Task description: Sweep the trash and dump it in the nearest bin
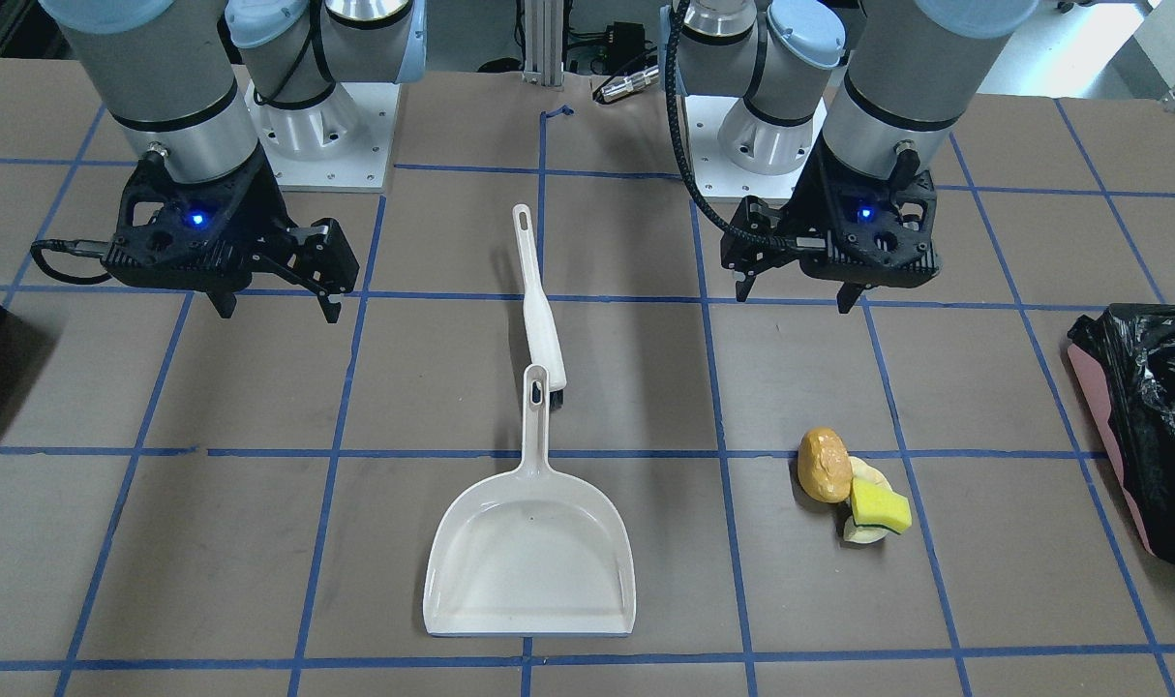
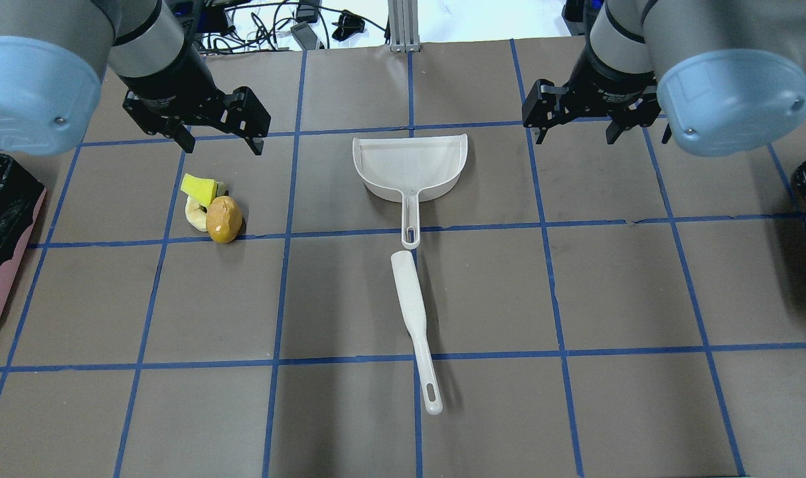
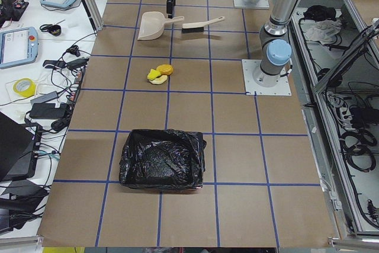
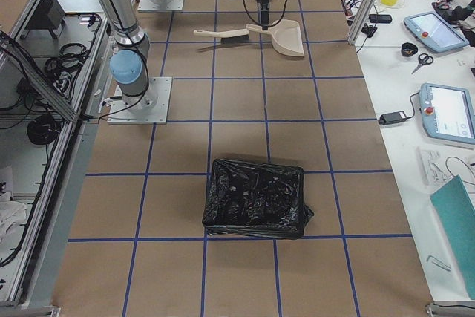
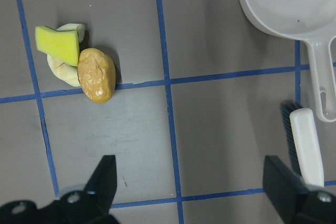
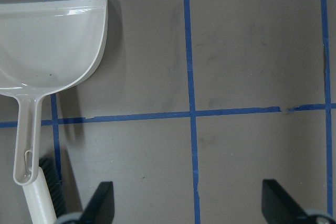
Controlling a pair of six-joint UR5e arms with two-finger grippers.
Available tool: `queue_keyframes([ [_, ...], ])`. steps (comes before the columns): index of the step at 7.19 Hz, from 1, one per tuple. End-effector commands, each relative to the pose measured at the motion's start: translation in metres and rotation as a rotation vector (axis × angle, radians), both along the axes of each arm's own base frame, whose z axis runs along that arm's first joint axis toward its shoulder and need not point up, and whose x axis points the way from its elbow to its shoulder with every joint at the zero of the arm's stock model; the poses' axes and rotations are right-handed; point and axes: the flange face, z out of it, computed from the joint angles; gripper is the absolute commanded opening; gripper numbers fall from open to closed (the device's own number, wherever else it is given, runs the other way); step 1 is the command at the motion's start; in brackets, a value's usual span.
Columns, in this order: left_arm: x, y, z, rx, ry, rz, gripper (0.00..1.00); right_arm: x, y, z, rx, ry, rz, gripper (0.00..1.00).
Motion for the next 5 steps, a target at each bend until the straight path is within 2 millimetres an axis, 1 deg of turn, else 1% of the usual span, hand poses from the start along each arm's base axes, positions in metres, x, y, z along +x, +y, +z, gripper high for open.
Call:
queue_keyframes([
  [1,-0.0008,0.006,-0.0073,0.016,0.002,0.0,1.0,0.0,0.0005,-0.0013,0.002,0.0,0.001,1.0],
  [2,0.0001,0.0068,-0.0064,0.013,0.001,0.002,1.0,-0.0008,0.0005,-0.0021,0.004,0.0,0.0,1.0],
  [3,0.0018,0.0052,-0.0064,0.007,0.0,0.003,1.0,-0.0007,0.0027,0.0019,-0.004,-0.002,0.0,1.0],
  [5,0.0033,0.0046,-0.0062,0.006,0.001,0.006,1.0,-0.0007,0.0027,0.0,0.002,-0.001,0.0,1.0],
])
